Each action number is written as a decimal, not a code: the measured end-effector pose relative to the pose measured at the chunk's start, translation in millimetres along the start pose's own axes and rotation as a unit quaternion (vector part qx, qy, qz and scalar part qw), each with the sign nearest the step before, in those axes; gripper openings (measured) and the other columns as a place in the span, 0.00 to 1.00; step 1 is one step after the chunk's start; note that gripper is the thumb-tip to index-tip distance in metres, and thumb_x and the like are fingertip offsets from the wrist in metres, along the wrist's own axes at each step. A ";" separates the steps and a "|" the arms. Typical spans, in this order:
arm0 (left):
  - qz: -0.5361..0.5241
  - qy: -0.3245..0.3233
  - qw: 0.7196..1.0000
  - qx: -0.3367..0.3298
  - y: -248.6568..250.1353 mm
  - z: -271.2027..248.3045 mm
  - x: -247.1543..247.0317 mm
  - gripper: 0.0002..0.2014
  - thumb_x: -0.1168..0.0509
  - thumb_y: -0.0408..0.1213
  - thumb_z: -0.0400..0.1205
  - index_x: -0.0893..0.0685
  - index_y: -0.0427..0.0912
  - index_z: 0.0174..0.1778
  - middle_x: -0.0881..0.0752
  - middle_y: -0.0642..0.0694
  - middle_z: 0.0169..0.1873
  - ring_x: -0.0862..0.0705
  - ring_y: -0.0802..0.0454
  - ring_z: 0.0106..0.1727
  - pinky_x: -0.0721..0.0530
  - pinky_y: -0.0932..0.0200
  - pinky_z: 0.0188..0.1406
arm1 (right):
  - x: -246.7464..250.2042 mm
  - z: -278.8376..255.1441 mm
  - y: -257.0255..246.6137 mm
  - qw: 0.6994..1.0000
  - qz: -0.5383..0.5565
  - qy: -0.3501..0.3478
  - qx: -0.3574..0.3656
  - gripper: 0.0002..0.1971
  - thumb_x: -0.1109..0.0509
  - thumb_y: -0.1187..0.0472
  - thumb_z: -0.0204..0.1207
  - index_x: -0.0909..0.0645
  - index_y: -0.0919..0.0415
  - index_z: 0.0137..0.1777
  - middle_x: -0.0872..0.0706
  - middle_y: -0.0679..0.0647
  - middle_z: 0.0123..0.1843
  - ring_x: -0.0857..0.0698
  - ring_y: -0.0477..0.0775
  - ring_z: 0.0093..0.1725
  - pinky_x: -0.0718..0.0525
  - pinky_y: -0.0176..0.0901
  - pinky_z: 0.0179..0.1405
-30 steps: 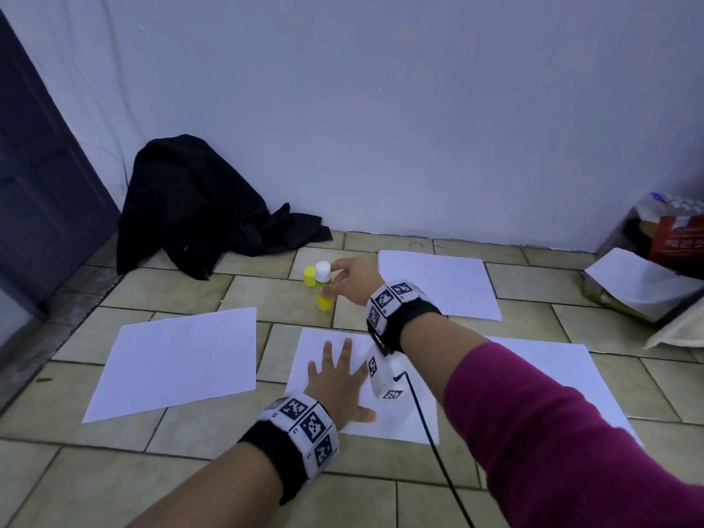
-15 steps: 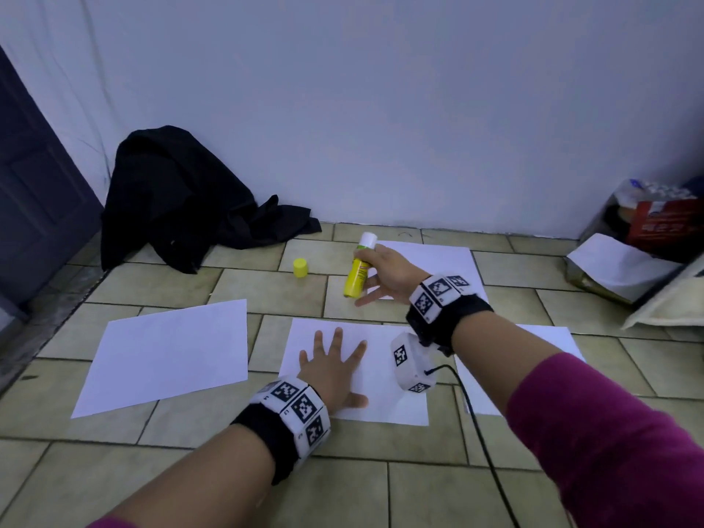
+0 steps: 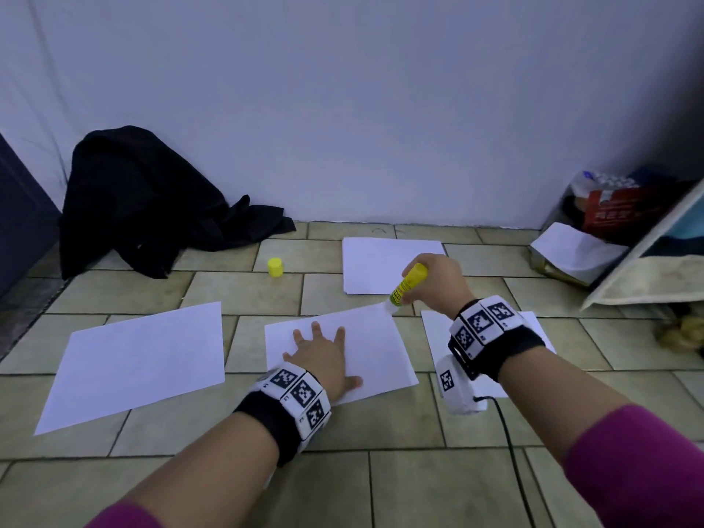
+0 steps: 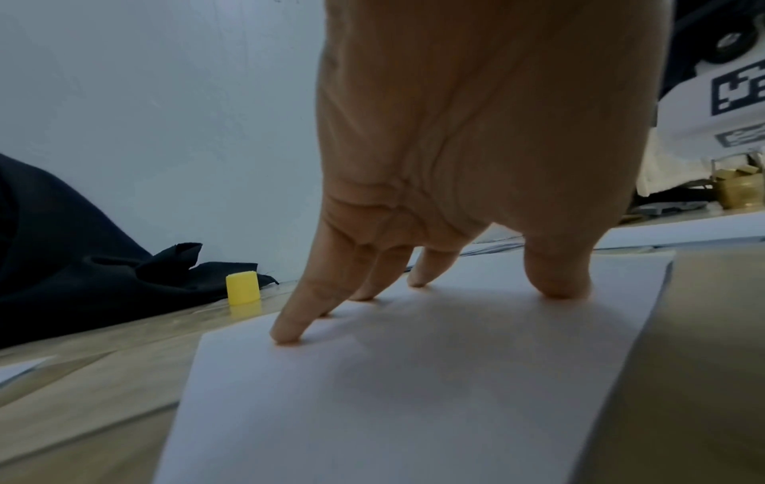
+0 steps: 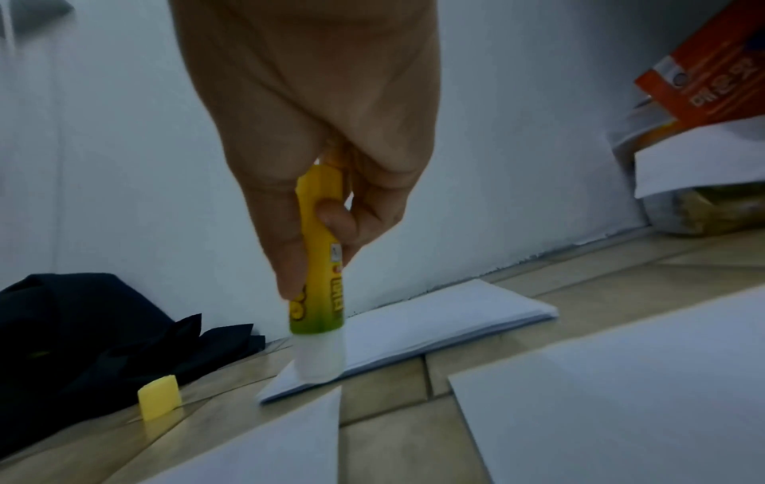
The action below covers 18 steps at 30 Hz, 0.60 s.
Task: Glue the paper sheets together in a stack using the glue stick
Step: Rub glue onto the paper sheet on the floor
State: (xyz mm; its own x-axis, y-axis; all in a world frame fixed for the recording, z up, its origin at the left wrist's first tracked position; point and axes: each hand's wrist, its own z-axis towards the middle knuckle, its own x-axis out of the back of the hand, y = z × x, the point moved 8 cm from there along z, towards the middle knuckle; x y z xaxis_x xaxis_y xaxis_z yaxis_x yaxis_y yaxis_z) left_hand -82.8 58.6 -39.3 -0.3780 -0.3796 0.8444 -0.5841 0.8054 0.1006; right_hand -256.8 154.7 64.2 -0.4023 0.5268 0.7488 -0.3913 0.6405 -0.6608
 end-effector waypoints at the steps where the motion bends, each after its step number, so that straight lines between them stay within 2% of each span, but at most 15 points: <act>1: -0.002 0.001 1.000 -0.001 -0.2 -0.1 0.1 0.47 0.39 0.63 0.80 0.62 0.52 0.85 0.62 0.37 0.83 0.57 0.26 0.82 0.40 0.27 0.76 | -1.6 -0.7 0.9 1.000 0.010 0.006 0.005 0.16 0.18 0.72 0.59 0.16 0.59 0.45 0.17 0.52 0.43 0.21 0.48 0.39 0.29 0.26 0.23; 3: -0.001 0.004 1.000 -0.009 -0.1 -0.5 0.7 0.45 0.40 0.63 0.80 0.62 0.56 0.84 0.62 0.37 0.83 0.57 0.26 0.82 0.39 0.25 0.74 | -8.1 -2.9 1.9 0.999 0.038 0.015 0.011 0.15 0.21 0.73 0.62 0.16 0.60 0.48 0.16 0.52 0.42 0.19 0.51 0.40 0.24 0.27 0.28; 6: 0.014 0.002 1.000 -0.027 0.9 -1.6 0.5 0.41 0.42 0.64 0.81 0.63 0.68 0.81 0.62 0.36 0.83 0.57 0.25 0.81 0.38 0.24 0.74 | -24.2 -5.5 3.0 0.997 0.076 0.005 0.014 0.14 0.23 0.72 0.67 0.20 0.57 0.47 0.16 0.55 0.43 0.15 0.58 0.42 0.12 0.48 0.38; 10: 0.029 -0.004 0.999 -0.026 1.5 -2.0 0.2 0.38 0.44 0.65 0.81 0.62 0.70 0.81 0.63 0.36 0.83 0.57 0.25 0.81 0.38 0.24 0.74 | -41.5 -2.8 3.8 0.997 0.071 -0.014 0.013 0.14 0.23 0.70 0.68 0.22 0.56 0.48 0.15 0.60 0.47 0.13 0.63 0.45 0.11 0.58 0.44; 14: 0.032 0.005 0.999 -0.023 1.2 -1.1 -0.4 0.38 0.45 0.65 0.81 0.62 0.70 0.81 0.62 0.36 0.83 0.57 0.24 0.81 0.38 0.25 0.74 | -45.8 -1.4 5.2 0.998 0.054 -0.024 0.011 0.14 0.24 0.70 0.69 0.23 0.57 0.50 0.17 0.60 0.49 0.13 0.64 0.48 0.12 0.59 0.48; 18: 0.037 0.008 0.999 -0.022 0.9 -1.0 -0.2 0.38 0.45 0.65 0.81 0.62 0.71 0.81 0.62 0.36 0.83 0.56 0.25 0.81 0.37 0.25 0.73 | -43.7 -6.0 4.0 0.998 0.005 -0.065 0.015 0.15 0.24 0.69 0.70 0.22 0.59 0.53 0.18 0.60 0.51 0.14 0.61 0.45 0.13 0.49 0.44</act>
State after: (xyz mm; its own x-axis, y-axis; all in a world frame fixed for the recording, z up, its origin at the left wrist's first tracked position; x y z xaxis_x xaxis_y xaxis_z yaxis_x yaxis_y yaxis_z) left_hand -82.5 59.8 -38.9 -0.4070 -0.3113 0.8588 -0.5227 0.8504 0.0606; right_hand -235.8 137.5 29.2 -0.5098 0.4540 0.7307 -0.4111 0.6176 -0.6705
